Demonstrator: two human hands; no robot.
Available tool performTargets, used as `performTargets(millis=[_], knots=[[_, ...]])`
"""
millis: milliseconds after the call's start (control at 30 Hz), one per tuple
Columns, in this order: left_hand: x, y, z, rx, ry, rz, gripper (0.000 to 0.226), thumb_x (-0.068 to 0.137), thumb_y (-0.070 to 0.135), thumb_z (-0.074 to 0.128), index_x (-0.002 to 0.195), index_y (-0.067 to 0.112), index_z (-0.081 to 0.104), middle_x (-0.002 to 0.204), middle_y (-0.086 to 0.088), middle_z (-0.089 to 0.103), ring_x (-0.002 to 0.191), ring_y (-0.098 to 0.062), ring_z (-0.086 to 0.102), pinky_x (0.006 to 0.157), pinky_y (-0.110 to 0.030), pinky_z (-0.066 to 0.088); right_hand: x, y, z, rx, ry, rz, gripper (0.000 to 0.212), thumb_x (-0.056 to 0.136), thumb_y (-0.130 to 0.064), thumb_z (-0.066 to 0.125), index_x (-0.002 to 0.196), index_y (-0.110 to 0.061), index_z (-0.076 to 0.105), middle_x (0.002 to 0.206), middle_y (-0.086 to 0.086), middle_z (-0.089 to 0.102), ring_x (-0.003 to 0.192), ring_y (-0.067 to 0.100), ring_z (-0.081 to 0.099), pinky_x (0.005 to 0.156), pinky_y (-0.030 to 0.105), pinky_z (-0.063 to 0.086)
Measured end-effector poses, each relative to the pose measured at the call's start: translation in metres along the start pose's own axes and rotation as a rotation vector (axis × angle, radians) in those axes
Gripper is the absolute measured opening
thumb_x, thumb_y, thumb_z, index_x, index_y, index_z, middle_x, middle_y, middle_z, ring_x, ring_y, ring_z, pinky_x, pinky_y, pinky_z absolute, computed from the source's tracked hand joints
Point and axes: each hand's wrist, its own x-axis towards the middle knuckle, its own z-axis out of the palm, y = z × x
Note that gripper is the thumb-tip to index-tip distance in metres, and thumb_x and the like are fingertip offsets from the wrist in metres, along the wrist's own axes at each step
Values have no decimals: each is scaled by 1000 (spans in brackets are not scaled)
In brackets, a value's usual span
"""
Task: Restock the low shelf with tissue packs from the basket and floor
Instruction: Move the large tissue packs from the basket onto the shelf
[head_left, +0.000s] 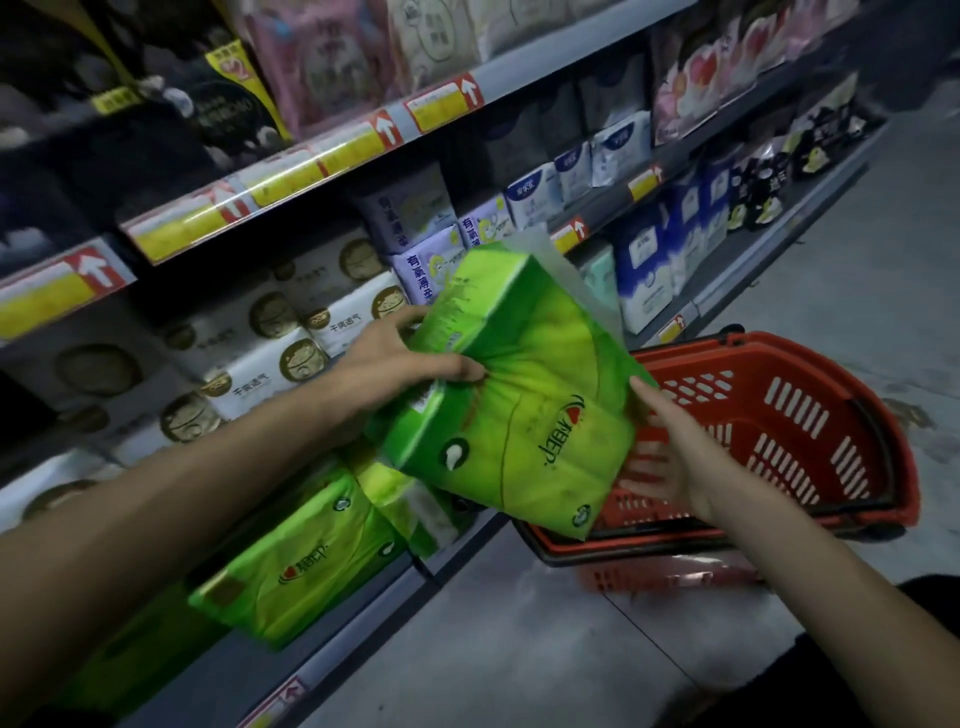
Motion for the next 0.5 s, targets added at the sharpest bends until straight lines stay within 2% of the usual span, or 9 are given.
performTargets(millis=[67, 100, 167, 233, 333, 400, 500], knots=[[-14, -12, -11, -135, 26, -72, 70, 60, 26, 96, 124, 24, 68, 106, -4, 80, 93, -28, 78, 90, -45, 61, -7, 2, 9, 10, -113, -14, 59, 77, -66, 73, 123, -33, 60, 127, 10, 66, 114, 29, 64, 90, 47, 56], [-19, -19, -16, -194, 37, -98, 69, 59, 28, 94, 123, 22, 70, 108, -8, 80, 95, -31, 78, 92, -48, 60, -8, 3, 13, 26, -187, -17, 54, 81, -61, 72, 125, -32, 61, 127, 6, 70, 116, 28, 66, 92, 47, 54], [-31, -33, -23, -283, 46, -149, 64, 62, 29, 88, 122, 15, 71, 111, -14, 78, 98, -37, 76, 95, -53, 59, -11, 6, 20, 46, -347, -25, 56, 86, -55, 71, 135, -29, 62, 130, 3, 71, 122, 30, 66, 107, 55, 48], [-42, -48, -28, -337, 50, -215, 62, 64, 32, 86, 121, 11, 72, 113, -18, 77, 101, -42, 74, 98, -56, 56, -12, 8, 24, 25, -419, -43, 56, 87, -53, 69, 137, -28, 63, 134, 4, 69, 125, 30, 65, 112, 59, 42], [-57, -68, -36, -431, 13, -313, 65, 64, 39, 86, 121, 11, 74, 118, -20, 75, 104, -44, 73, 104, -59, 52, -15, 13, 30, 21, -414, -49, 52, 88, -51, 67, 135, -28, 66, 135, 5, 69, 125, 31, 65, 111, 58, 43], [-70, -82, -38, -502, 6, -379, 66, 66, 43, 84, 123, 12, 73, 120, -20, 74, 104, -42, 73, 102, -55, 53, -18, 21, 36, 96, -455, -40, 51, 91, -51, 63, 136, -27, 66, 137, 8, 67, 127, 32, 64, 110, 57, 45], [-84, -100, -39, -629, 29, -430, 59, 76, 40, 79, 126, 10, 71, 120, -21, 74, 108, -43, 71, 101, -55, 54, -30, 26, 45, 196, -504, -39, 44, 100, -42, 52, 134, -19, 67, 134, 14, 68, 121, 33, 67, 94, 45, 57]])
